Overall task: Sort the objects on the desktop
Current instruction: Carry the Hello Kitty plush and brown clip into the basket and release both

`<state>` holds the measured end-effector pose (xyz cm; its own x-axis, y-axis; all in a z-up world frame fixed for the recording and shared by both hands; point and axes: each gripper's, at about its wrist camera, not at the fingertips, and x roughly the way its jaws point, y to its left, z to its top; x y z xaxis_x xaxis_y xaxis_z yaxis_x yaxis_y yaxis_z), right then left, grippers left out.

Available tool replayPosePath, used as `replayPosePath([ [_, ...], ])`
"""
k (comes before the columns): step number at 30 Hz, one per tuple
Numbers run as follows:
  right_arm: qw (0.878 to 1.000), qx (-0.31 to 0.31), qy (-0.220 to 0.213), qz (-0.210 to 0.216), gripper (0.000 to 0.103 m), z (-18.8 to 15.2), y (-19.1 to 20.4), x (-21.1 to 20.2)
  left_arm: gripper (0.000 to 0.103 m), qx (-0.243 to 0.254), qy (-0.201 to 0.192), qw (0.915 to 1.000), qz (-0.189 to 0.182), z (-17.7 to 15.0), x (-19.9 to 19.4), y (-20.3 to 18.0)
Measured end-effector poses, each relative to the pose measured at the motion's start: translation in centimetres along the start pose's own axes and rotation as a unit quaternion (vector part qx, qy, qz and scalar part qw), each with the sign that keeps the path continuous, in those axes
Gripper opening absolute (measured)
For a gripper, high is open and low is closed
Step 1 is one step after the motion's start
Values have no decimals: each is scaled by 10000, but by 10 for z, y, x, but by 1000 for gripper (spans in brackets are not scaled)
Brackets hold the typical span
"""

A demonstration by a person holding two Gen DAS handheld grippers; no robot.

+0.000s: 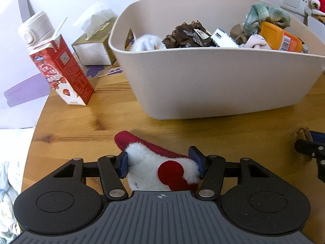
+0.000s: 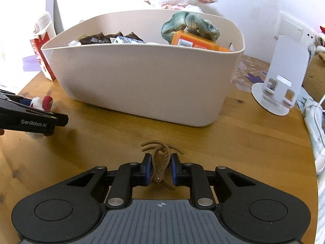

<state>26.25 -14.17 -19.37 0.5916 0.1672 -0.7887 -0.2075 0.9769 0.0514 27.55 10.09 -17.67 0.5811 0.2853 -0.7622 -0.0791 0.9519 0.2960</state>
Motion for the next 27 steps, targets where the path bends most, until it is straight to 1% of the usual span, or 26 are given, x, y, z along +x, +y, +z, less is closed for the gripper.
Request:
replayPosePath([
  [2,10000,13,-33,-6,18,-3,0,-8,60,-45,-22,10000,-29,-3,-1,9],
  [3,10000,22,-52,-11,18,-5,-1,-14,60,-74,-44,10000,-45,-4,-4,11],
  [5,9999,53,-85,-6,18,2,-2,-18,60,-110,-105,9999,-77,-6,-13,15],
  [8,9999,76,-143,9,18,-4,-6,-36,60,-90,-216,9997,-115,-8,-28,19],
  [14,9994,92,-327,40,18,-2,-8,-69,60,-160,-427,9988,-156,-8,-48,34],
  [22,9970,84,-759,77,18,17,-7,-111,60,-171,-811,9964,-180,1,-73,52],
  [27,9948,-1,-1011,97,18,36,-6,-125,60,-178,-1043,9942,-168,15,-86,61],
])
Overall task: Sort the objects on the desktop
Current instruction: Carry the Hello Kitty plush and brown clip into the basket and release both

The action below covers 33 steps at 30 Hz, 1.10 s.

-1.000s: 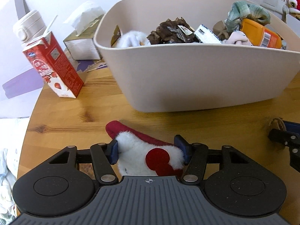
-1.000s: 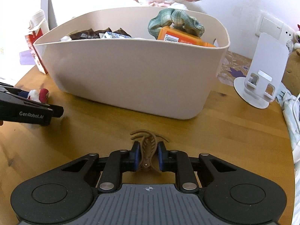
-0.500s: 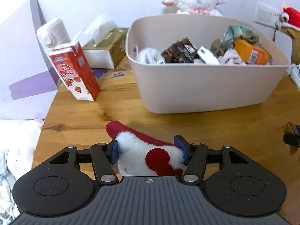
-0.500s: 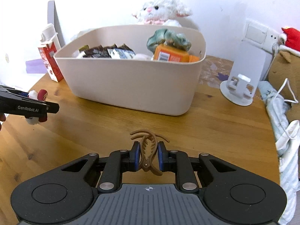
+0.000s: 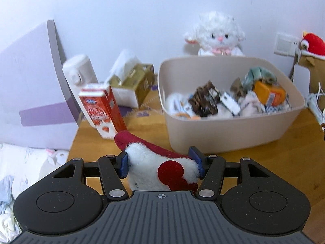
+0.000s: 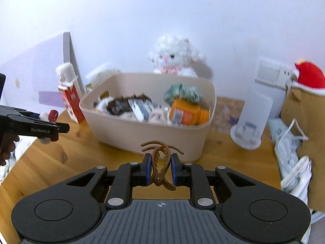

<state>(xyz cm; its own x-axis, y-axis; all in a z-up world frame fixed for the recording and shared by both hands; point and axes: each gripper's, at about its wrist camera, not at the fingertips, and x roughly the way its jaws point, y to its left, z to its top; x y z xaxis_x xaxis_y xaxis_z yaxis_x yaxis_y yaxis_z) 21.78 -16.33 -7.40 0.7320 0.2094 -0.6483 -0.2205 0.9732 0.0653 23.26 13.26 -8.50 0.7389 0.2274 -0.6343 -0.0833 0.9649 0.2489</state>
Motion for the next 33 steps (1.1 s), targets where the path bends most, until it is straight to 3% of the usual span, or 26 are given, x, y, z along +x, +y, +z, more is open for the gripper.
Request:
replayPosePath([
  [13,9991,-106,-379,-154,18,46,-15,6,60,-121,-590,9981,-123,57,-12,4],
  [18,9981,-183,-550,-207,18,67,-23,14,60,100,-851,9963,-86,77,-8,-7],
  [33,9968,-301,-703,-213,18,109,-36,58,60,558,-902,9941,-226,121,40,-52],
])
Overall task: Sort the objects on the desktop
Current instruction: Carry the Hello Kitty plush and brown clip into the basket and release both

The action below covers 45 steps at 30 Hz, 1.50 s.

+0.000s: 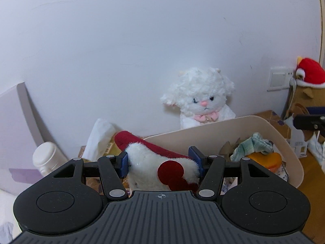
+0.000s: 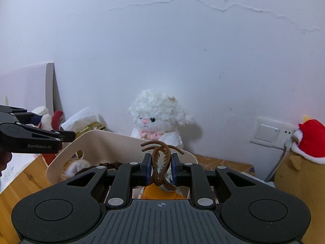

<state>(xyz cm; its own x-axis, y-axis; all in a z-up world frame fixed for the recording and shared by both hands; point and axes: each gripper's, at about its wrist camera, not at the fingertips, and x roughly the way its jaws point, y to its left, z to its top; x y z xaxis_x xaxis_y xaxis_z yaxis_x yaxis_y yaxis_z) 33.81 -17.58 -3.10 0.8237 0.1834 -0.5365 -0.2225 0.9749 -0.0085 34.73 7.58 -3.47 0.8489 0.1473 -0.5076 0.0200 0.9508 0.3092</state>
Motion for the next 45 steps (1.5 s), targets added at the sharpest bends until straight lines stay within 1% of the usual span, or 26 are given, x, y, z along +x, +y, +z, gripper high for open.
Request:
replayPosePath([
  [3,10000,46,64,58,18,2,-1,15,60,203,67,9997,-77,1,14,-10],
  [8,9995,-41,267,168,18,0,2,43,60,357,265,9989,-155,-2,35,-21],
  [12,9986,-130,453,238,18,-6,5,63,60,373,535,9977,-206,-6,53,-27],
  [17,9969,-159,700,337,18,-13,7,83,60,402,778,9958,-268,-14,68,-30],
  [24,9937,-224,1001,446,18,-18,8,98,60,382,1083,9929,-324,-21,79,-33],
  [26,9935,-196,1018,474,18,-18,8,99,61,330,1078,9932,-284,-22,79,-32],
  [27,9933,-199,1030,494,22,-18,8,99,62,284,1078,9934,-272,-22,79,-32],
  [28,9932,-197,1036,497,32,-19,8,99,62,238,1106,9932,-272,-21,79,-31],
  [30,9936,-160,1004,493,41,-19,8,98,66,239,1193,9921,-301,-20,79,-32],
  [32,9937,-130,989,504,45,-19,8,96,71,302,1250,9911,-346,-20,78,-34],
  [34,9939,-141,992,457,55,-18,9,95,76,367,1233,9911,-354,-21,75,-36],
  [35,9941,-134,998,411,65,-18,10,94,77,377,1218,9912,-355,-22,73,-37],
  [36,9942,-120,998,374,69,-18,10,93,77,364,1204,9913,-376,-22,71,-37],
  [38,9942,-68,1013,352,71,-19,9,91,79,352,1243,9907,-429,-23,69,-38],
  [42,9938,106,1088,213,87,-19,4,86,79,429,1299,9895,-464,-25,64,-39],
  [44,9936,216,1097,184,89,-19,3,81,79,399,1295,9896,-484,-25,60,-37],
  [45,9935,245,1105,158,93,-19,2,79,79,388,1290,9896,-505,-25,58,-37],
])
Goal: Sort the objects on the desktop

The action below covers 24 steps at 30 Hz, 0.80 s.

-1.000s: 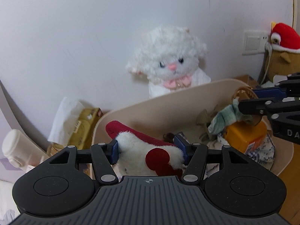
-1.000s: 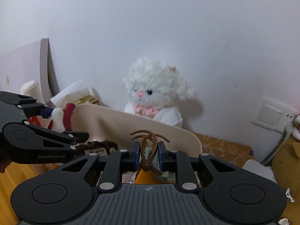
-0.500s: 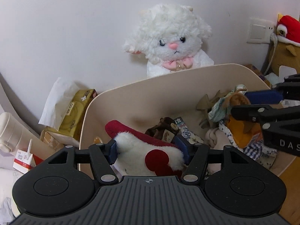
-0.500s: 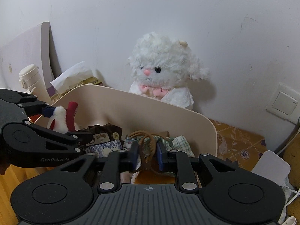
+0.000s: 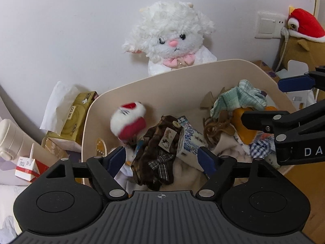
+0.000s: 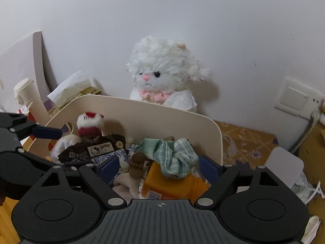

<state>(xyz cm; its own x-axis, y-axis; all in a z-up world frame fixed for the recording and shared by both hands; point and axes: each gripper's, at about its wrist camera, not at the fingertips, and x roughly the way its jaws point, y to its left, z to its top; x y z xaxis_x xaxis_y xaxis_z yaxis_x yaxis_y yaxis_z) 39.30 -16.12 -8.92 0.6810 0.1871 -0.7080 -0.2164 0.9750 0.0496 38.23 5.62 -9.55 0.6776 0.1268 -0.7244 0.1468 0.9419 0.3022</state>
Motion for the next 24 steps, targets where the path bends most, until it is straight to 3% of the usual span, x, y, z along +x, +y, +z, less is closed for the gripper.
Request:
replayPosePath([
  [6,9999,55,-34,-134,103,-1,7,-19,79,7,-89,10000,-12,-3,-19,3],
  [19,9983,311,-195,-447,103,-8,34,-79,79,-183,-506,9985,56,-22,-86,15],
  [24,9973,381,-246,-585,103,-14,43,-108,79,-285,-587,9978,-76,-39,-118,23],
])
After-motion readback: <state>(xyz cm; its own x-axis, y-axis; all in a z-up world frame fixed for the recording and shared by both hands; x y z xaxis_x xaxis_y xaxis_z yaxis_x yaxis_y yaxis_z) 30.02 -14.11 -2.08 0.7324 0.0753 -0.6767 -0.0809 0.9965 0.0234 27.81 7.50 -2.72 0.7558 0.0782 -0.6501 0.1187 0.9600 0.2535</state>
